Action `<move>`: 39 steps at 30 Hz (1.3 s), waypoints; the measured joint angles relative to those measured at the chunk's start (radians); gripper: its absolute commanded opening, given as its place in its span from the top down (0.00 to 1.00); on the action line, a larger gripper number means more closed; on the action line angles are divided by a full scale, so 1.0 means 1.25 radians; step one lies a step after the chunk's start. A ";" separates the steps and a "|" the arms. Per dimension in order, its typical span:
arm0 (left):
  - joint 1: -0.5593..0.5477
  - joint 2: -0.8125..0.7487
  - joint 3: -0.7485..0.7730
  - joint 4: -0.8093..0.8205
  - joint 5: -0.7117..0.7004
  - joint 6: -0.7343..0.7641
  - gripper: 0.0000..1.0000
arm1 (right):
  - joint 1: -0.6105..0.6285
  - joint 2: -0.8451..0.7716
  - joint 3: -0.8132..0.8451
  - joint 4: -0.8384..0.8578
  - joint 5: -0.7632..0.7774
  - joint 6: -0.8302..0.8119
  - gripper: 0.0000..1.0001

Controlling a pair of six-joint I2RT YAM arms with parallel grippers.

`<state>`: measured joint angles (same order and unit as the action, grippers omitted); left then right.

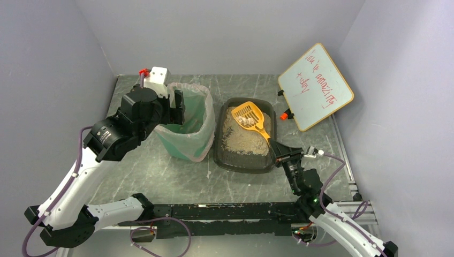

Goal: Clean the litter box

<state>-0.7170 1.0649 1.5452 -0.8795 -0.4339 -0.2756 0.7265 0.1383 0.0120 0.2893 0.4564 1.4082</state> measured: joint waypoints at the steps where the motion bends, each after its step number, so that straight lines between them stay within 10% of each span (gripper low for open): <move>1: 0.000 0.000 0.000 0.000 0.000 0.000 0.09 | 0.000 0.004 0.000 0.009 -0.005 0.006 1.00; 39: 0.000 -0.010 -0.006 0.003 0.009 -0.002 0.08 | -0.002 0.013 0.078 -0.158 -0.003 0.070 1.00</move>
<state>-0.7170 1.0523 1.5379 -0.8757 -0.4229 -0.2779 0.7242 0.1543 0.1093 0.0921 0.4530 1.4956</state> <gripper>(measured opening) 0.908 0.229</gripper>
